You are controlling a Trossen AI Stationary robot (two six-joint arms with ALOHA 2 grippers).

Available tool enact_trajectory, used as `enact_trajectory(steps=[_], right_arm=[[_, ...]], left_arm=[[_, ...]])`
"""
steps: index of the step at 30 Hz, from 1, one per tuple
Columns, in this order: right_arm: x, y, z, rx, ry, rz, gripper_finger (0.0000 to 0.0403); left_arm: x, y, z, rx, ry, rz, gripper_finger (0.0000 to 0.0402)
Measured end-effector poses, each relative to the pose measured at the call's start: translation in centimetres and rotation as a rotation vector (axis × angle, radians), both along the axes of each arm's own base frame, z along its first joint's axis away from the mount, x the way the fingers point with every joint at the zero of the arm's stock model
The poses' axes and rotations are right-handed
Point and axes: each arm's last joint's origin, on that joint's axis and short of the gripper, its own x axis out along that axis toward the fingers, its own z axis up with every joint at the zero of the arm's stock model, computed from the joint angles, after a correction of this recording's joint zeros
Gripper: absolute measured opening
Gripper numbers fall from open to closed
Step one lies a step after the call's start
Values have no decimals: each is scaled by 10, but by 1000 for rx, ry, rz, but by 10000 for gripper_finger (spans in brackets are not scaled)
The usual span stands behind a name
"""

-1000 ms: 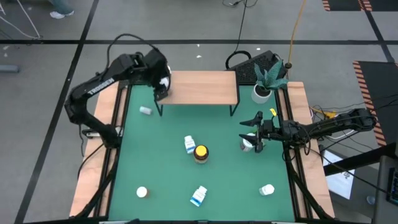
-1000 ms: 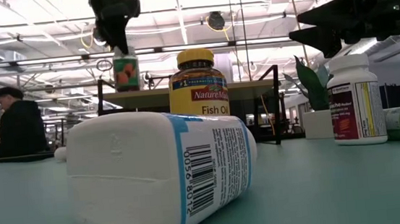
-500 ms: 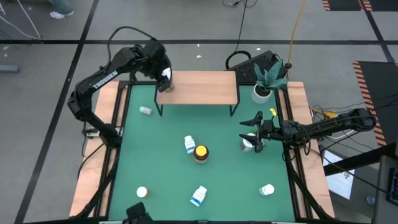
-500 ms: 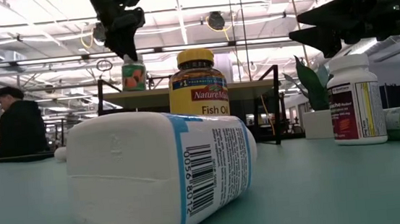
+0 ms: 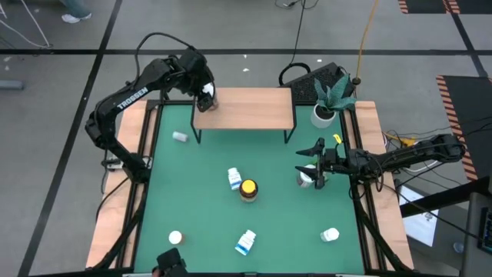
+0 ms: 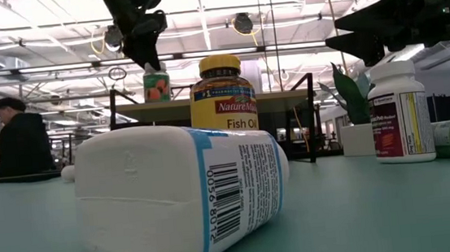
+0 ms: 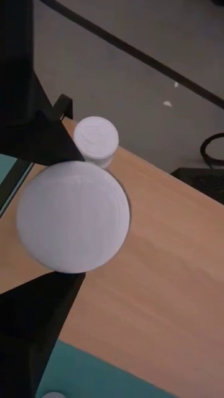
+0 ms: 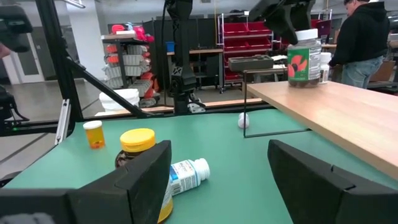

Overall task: Pick and place medicine bottles onto shelf by color
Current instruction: Put the left green medicine bottle on the shelf

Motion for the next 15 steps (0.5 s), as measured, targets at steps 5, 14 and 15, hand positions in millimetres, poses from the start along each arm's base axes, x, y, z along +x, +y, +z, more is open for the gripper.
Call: enact_trajectory(steps=[5,14,15], right_arm=[[0,0,0,0,0,0,263],[0,0,0,1,0,0,263],[0,0,0,1,0,0,263]], left_arm=[[-2,2,-1,-6,10,13,302],[-6,1,3,50,30,60,325],[-6,1,4,53,28,60,324]])
